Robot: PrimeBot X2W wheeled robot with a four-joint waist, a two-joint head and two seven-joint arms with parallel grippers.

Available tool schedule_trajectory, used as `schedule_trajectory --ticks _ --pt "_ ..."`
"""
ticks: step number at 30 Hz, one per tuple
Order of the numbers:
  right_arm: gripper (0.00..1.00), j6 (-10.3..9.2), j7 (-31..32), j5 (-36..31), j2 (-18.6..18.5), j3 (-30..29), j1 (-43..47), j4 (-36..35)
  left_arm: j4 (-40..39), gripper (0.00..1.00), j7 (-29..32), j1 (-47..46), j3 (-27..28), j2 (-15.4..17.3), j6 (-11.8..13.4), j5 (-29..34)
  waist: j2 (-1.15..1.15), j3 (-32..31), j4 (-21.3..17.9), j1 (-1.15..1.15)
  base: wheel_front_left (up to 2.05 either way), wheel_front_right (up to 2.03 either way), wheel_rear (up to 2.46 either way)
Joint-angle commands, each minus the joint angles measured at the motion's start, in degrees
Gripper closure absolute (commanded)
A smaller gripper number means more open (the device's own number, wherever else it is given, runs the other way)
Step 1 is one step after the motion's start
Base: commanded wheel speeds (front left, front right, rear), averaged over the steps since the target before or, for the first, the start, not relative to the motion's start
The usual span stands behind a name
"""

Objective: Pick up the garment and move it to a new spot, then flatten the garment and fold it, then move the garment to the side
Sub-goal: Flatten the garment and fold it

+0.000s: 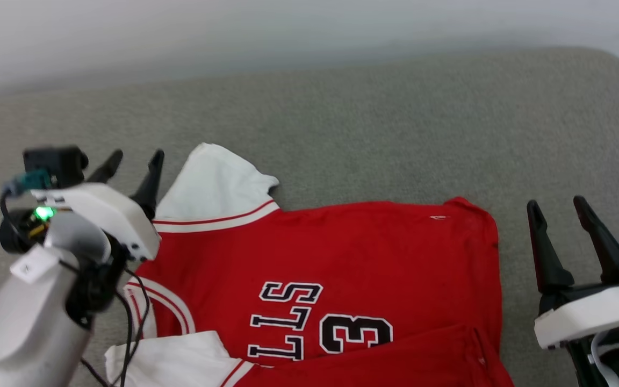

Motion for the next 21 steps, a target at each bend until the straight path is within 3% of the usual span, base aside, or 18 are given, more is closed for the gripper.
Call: schedule_trajectory --ticks 1,8,11,16,21 --pt "0.0 -0.05 -0.66 -0.55 0.59 0.34 -2.09 -0.44 2.56 0.0 1.98 -3.61 -0.07 0.48 -1.56 -0.69 0.0 5.02 -3.89 -0.01 0.0 0.0 0.0" --pt "0.0 -0.05 -2.22 0.23 1.54 1.87 -5.77 1.2 12.18 0.0 15.78 -15.1 -0.61 2.33 -6.94 -5.83 0.0 10.45 -7.42 -0.01 0.0 0.0 0.0" --pt "0.0 -0.05 -2.98 1.03 1.84 2.7 -6.86 2.38 15.75 0.0 22.75 -19.25 -1.46 3.45 -8.09 -7.24 0.0 12.11 -8.78 -0.01 0.0 0.0 0.0" --pt "0.0 -0.05 -4.1 2.32 2.26 3.59 -8.02 4.94 19.91 0.0 33.37 -23.37 -2.83 4.77 -7.83 -9.23 0.0 13.88 -10.91 -0.01 0.0 0.0 0.0" --pt "0.0 -0.05 -4.72 3.77 2.44 4.28 -8.8 7.2 23.07 0.0 41.46 -24.13 -4.29 5.6 -5.9 -10.24 0.0 15.2 -12.34 -0.01 0.0 0.0 0.0"
